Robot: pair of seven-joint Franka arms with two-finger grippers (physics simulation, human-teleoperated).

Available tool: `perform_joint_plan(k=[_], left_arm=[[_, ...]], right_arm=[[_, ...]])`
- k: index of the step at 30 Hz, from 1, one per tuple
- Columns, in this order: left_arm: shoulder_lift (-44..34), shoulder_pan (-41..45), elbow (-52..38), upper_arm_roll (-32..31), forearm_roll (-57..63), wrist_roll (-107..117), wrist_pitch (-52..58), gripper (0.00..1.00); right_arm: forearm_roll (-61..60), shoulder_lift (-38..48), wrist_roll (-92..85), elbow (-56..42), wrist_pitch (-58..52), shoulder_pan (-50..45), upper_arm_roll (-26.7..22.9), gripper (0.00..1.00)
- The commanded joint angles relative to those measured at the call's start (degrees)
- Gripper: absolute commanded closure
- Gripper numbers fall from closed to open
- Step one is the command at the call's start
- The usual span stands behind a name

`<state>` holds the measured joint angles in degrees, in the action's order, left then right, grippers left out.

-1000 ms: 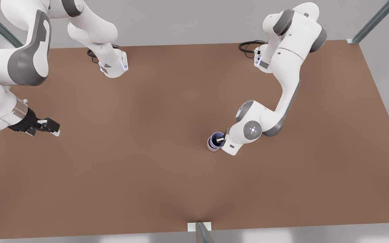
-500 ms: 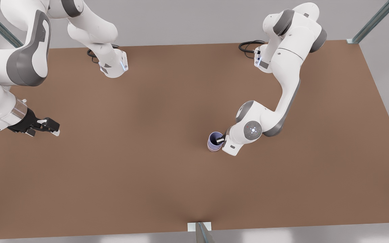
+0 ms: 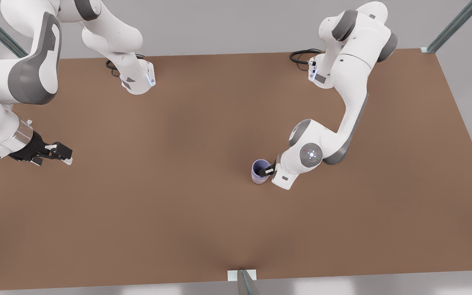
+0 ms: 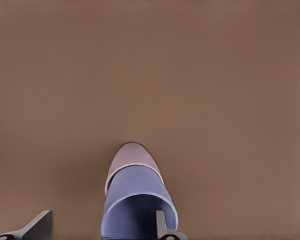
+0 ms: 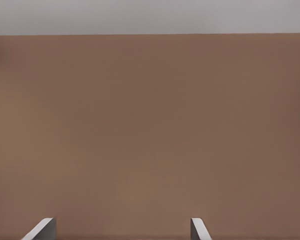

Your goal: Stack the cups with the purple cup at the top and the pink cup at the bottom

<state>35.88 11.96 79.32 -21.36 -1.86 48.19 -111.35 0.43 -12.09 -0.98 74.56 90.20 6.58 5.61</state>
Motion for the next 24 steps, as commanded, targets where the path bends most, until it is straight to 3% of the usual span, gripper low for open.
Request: perform_joint_plan(k=[1, 9, 14, 19, 24], left_arm=[[-0.9, -0.09, -2.6, -0.08, 3.52, 1.03, 8.08, 0.0], [-5.82, -0.27, -4.79, 3.61, 3.88, -12.15, 16.43, 0.0], [-12.24, -0.27, -4.79, 12.31, 6.68, -28.85, 21.18, 0.0], [-18.48, -2.29, -5.85, 12.13, 10.29, -42.38, 21.09, 0.0], [-27.53, -4.58, 1.18, 11.26, 10.12, -50.91, 20.48, 0.0]], right_arm=[[-0.17, 0.05, -0.69, -0.03, -0.03, 0.02, 0.01, 0.0], [0.19, 0.13, -0.69, -0.03, -0.03, 0.02, -0.08, 0.0], [0.19, 0.22, -0.69, -0.03, -0.11, 0.02, 0.01, 0.0], [0.19, 0.05, -0.69, -0.03, 0.06, 0.1, -0.08, 0.0], [0.1, 0.05, -0.69, -0.03, 0.06, 0.02, -0.08, 0.0]])
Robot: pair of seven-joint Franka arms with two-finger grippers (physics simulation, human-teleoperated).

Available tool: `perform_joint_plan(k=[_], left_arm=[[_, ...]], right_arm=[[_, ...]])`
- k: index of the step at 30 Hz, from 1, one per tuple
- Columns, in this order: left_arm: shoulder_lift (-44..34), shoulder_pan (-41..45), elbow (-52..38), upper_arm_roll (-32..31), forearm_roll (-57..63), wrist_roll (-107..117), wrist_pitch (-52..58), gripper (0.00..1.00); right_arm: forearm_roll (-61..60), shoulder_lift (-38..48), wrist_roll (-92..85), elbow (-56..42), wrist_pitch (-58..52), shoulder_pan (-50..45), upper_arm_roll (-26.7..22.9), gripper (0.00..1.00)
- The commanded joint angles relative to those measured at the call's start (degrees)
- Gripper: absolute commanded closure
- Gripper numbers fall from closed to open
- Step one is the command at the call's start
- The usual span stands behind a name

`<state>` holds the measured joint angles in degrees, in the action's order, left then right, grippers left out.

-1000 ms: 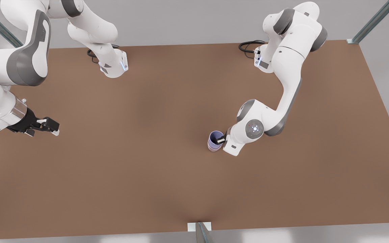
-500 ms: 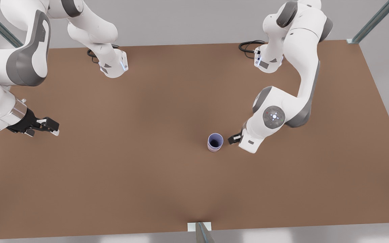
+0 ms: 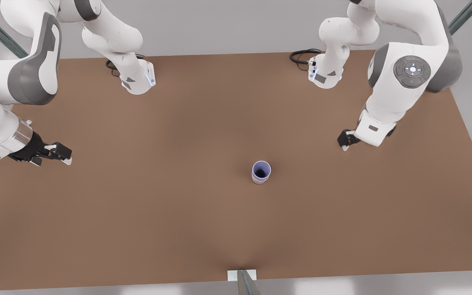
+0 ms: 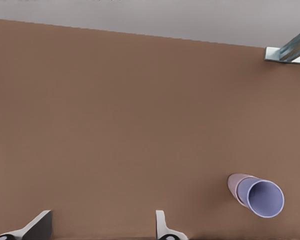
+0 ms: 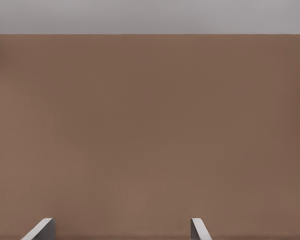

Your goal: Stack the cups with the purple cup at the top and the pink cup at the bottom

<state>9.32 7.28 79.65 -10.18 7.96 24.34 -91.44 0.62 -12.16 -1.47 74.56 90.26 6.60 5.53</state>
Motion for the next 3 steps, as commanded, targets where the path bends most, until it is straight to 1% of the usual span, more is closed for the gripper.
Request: perform_joint_plan(k=[1, 3], left_arm=[[-1.23, -0.6, 0.95, -0.98, 0.3, -26.98, 0.56, 0.0], [-1.32, -0.6, 1.03, -0.98, 0.3, -26.98, 0.65, 0.0]], right_arm=[[-0.09, 0.03, -0.2, -0.03, 0.01, 0.0, 0.01, 0.0], [0.0, 0.03, -0.2, -0.03, 0.18, 0.0, 0.01, 0.0]])
